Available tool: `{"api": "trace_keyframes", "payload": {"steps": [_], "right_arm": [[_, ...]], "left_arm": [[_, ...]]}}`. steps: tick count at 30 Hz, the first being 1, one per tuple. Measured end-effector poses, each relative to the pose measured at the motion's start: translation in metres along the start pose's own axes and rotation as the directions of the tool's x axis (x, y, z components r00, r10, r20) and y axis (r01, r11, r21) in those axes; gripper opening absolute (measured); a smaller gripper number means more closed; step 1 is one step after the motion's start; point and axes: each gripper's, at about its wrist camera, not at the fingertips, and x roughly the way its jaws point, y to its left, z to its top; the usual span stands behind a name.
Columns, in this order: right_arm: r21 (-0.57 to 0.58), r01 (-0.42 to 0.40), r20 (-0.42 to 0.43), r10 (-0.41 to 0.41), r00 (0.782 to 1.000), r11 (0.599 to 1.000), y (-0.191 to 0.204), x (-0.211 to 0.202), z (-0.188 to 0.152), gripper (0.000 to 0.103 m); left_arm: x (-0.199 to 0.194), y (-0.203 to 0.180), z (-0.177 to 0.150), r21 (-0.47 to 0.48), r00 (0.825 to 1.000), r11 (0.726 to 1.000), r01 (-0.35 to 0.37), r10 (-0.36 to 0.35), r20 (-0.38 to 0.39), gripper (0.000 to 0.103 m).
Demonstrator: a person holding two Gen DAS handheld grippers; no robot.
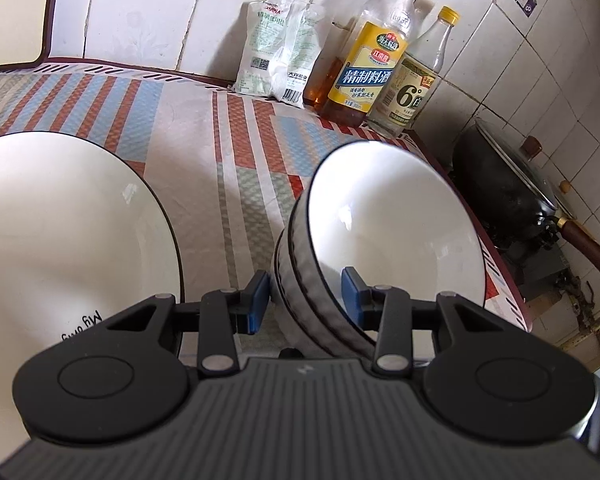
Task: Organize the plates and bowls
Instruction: 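Lift the bowl stack with the left gripper and lower it onto the plates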
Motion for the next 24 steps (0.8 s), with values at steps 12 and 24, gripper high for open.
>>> {"api": "trace_keyframes", "payload": {"steps": [12,24], "right_arm": [[-0.018,-0.022,-0.009,0.021,1.0,1.0,0.0,-0.001,0.002,0.103],[0.023,-0.041,-0.014,0.041,0.999,0.999,-0.006,0.014,-0.005,0.103]], "left_arm": [[-0.003,0.0,-0.003,0.037,1.0,0.999,-0.024,0.024,0.012,0.036],[-0.005,-0.01,-0.01,0.126,0.998,0.991,-0.05,0.044,0.049,0.035]]}}
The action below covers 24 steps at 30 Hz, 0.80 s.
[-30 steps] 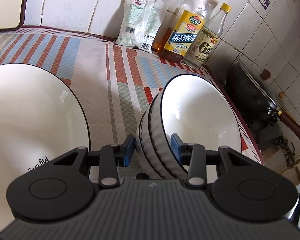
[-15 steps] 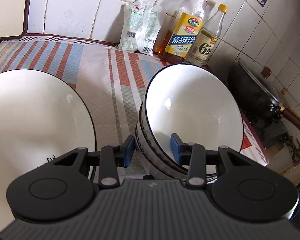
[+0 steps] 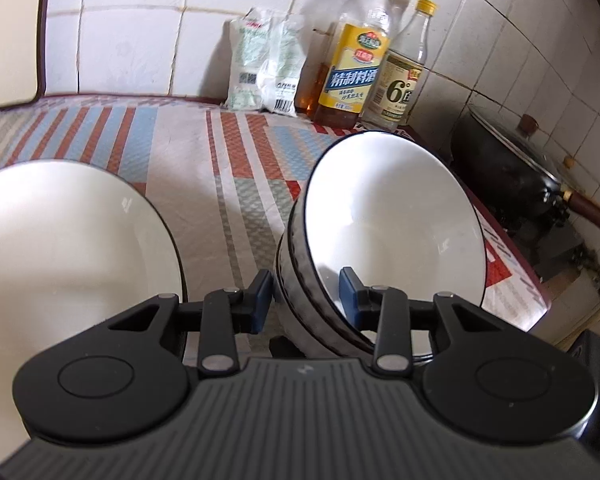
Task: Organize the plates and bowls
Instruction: 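Lift the bowl stack with the left gripper and lower it onto the plates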
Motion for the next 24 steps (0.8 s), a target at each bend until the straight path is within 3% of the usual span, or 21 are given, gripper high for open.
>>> {"api": "trace_keyframes", "payload": {"steps": [12,24], "right_arm": [[0.002,0.023,-0.024,-0.023,0.999,1.0,0.011,-0.018,0.007,0.103],[-0.019,0.034,-0.079,-0.035,0.996,0.999,0.061,-0.052,0.055,0.103]], "left_arm": [[-0.019,-0.006,-0.006,0.069,0.999,0.998,-0.004,0.002,0.034,0.035],[-0.093,0.011,0.009,0.061,0.999,0.998,0.03,-0.033,0.041,0.035]]}}
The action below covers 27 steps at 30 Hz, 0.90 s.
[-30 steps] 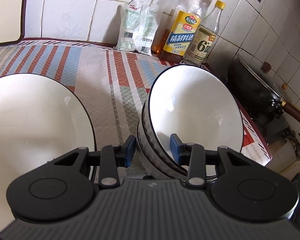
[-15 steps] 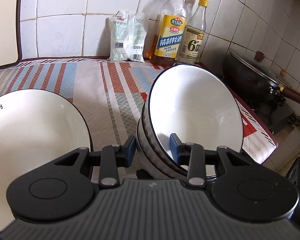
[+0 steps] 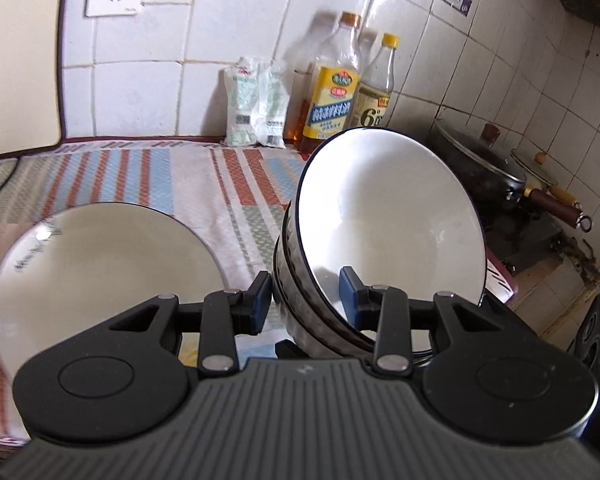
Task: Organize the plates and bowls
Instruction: 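Lift the bowl stack with the left gripper and lower it onto the plates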
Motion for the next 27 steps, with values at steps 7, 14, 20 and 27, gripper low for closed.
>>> {"api": "trace_keyframes", "payload": {"steps": [7,14,20,27], "right_arm": [[-0.027,-0.04,-0.012,0.04,0.999,0.999,0.052,-0.011,0.023,0.103],[-0.059,-0.098,-0.005,0.098,0.995,0.993,0.1,0.0,0.037,0.103],[-0.079,-0.123,-0.024,0.121,0.992,0.989,0.132,0.017,0.036,0.103],[-0.11,-0.143,-0.04,0.14,0.989,0.983,0.151,0.045,0.033,0.103]], "left_arm": [[-0.05,0.037,-0.001,-0.022,0.999,0.999,-0.035,0.035,0.03,0.035],[-0.08,0.079,-0.004,-0.023,0.994,0.996,-0.089,0.09,0.063,0.035],[-0.084,0.116,-0.011,-0.045,0.991,0.993,-0.108,0.111,0.069,0.035],[-0.078,0.146,-0.018,-0.055,0.988,0.99,-0.126,0.131,0.085,0.035]]}}
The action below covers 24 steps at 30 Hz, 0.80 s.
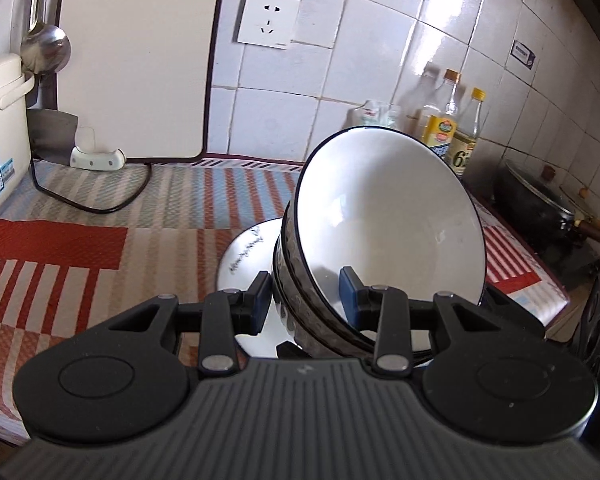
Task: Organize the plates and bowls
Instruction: 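Lift the bowl stack with the left gripper and lower it onto the plates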
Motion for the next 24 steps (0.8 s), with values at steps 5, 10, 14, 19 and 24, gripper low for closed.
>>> {"api": "trace_keyframes", "payload": {"steps": [5,10,14,19,24], "right_arm": [[0.004,-0.009,-0.013,0.009,1.0,1.0,0.001,0.021,-0.003,0.103],[-0.009,0.004,-0.027,-0.005,1.0,1.0,0.001,0.034,-0.006,0.103],[-0.005,0.014,-0.041,-0.014,0.999,1.0,-0.003,0.041,-0.007,0.103],[-0.006,0.022,-0.073,-0.022,0.997,1.0,-0.011,0.049,-0.008,0.103],[-0.006,0.019,-0.101,-0.019,0.995,1.0,-0.018,0.055,-0.005,0.103]], "left_arm": [[0.014,0.011,-0.001,0.007,1.0,1.0,-0.009,0.009,-0.006,0.035],[0.027,0.021,-0.002,-0.015,1.0,1.0,0.006,-0.007,-0.009,0.035],[0.035,0.02,-0.003,-0.002,1.0,1.0,0.01,-0.01,-0.004,0.035],[0.046,0.017,-0.003,-0.001,1.0,1.0,0.017,-0.017,-0.019,0.035],[0.054,0.013,-0.003,-0.004,1.0,1.0,0.006,-0.007,-0.011,0.035]]}}
